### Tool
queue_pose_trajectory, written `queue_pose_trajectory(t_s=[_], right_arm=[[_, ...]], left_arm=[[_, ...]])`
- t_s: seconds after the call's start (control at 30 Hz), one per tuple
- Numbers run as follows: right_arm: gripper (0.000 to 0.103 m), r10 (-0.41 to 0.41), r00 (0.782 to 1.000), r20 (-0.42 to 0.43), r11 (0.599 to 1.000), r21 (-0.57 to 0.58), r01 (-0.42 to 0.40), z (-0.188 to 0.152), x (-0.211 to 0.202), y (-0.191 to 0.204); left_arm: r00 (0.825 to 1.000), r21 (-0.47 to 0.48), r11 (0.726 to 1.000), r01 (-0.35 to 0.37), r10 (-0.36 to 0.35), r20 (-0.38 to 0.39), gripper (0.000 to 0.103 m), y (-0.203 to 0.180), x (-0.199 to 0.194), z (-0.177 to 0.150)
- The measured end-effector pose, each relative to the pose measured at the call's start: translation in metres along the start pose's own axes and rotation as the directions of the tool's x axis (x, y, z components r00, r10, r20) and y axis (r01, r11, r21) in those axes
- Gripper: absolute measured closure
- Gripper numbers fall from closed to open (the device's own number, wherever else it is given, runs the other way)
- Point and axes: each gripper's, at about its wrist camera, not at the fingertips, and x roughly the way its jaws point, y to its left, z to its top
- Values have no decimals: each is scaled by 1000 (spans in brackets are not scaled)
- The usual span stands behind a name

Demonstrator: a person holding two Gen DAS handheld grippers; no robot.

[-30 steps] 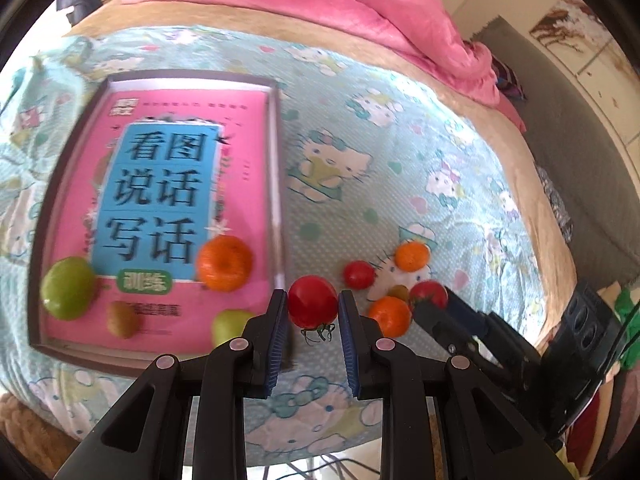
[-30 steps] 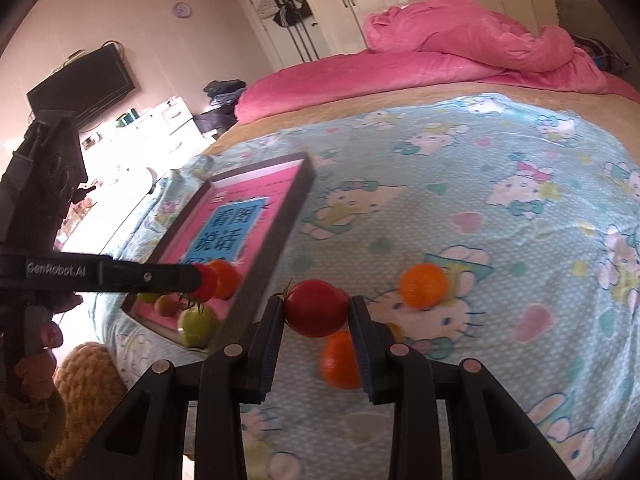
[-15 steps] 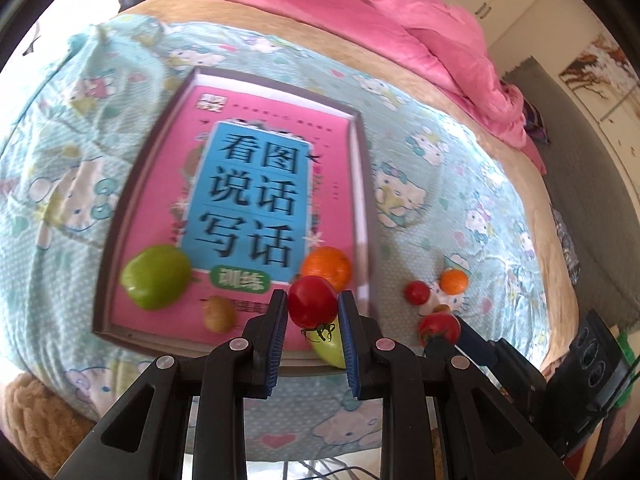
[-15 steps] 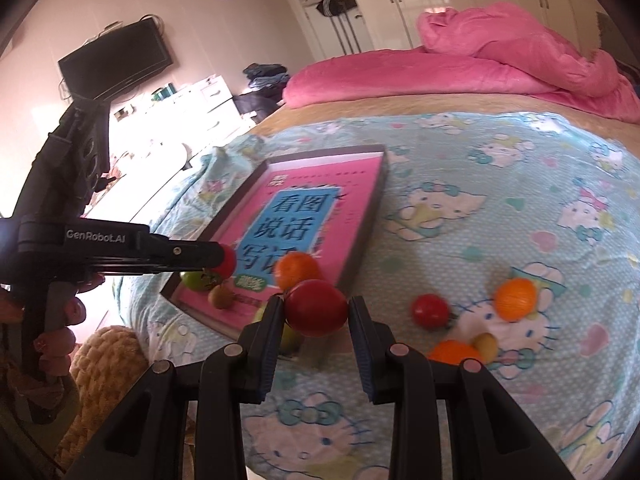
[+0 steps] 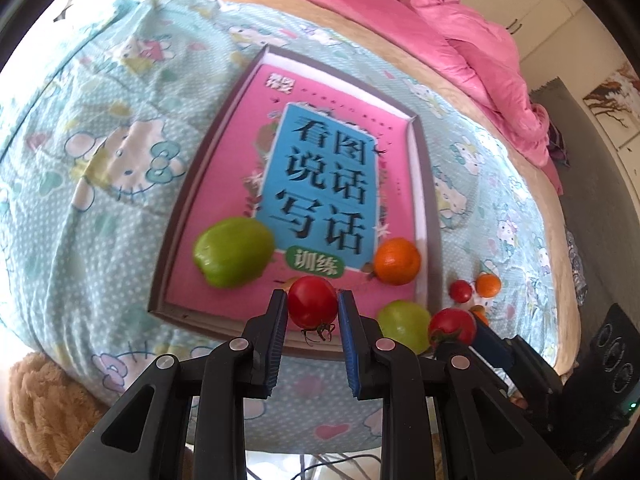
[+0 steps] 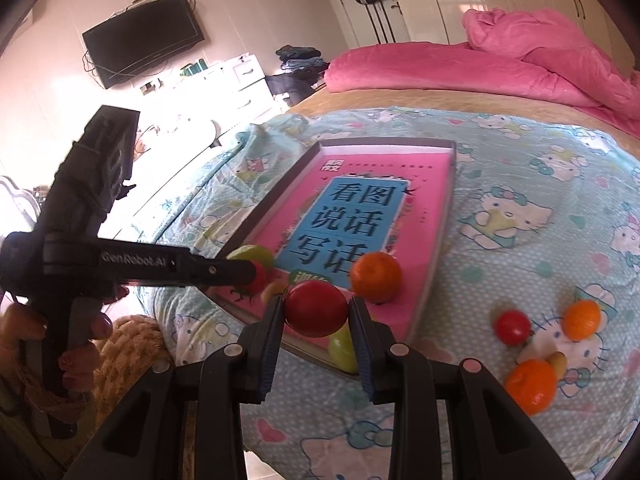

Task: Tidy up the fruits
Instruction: 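Carry the red tomato with the left tool while the right tool carries its tomato to the book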

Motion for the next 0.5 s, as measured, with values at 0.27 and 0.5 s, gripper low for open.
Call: queue_pose_trajectory(t_s=[0.27, 0.5], right_arm=[[69, -11, 1000, -22, 999, -35, 10, 4, 13, 16], [69, -24, 999, -43, 998, -66, 21, 6, 22, 24]], left_arm=[[999, -15, 999, -30, 30, -16, 77, 16, 9, -2], [999, -15, 999, -31, 31, -21, 77, 21, 15, -2]])
